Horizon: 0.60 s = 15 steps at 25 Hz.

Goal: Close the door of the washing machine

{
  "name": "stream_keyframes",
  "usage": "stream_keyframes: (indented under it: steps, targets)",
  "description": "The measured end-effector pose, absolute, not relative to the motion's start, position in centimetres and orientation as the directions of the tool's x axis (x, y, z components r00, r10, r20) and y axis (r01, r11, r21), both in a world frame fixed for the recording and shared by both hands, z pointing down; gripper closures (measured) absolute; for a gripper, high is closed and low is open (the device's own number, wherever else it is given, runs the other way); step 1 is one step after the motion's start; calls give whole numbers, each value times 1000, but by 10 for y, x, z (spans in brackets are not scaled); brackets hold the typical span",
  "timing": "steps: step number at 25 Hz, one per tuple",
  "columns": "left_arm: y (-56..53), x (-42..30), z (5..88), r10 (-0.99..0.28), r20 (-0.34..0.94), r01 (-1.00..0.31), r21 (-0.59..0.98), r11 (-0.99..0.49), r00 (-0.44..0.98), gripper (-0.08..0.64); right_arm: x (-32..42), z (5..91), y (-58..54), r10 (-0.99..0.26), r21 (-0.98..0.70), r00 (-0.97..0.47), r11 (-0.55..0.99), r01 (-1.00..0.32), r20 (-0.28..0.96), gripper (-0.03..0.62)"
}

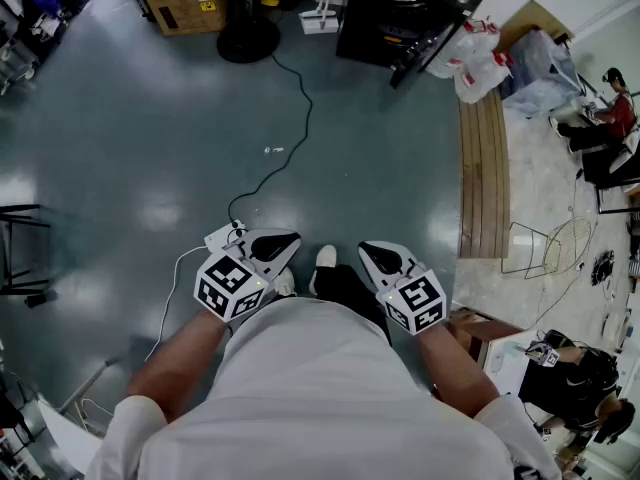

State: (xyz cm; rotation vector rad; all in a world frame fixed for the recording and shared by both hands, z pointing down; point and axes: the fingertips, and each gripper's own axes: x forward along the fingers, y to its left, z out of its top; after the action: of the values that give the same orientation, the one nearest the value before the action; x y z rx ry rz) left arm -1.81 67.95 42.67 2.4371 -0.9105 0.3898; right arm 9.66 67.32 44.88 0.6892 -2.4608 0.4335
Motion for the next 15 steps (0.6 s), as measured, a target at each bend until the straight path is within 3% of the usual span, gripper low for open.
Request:
stream_keyframes:
  steps: [15]
  targets:
    - [565,22,416,-504,431,-649,324,-688,749,541,106,454,557,-408,-177,-758,812,-556,509,583]
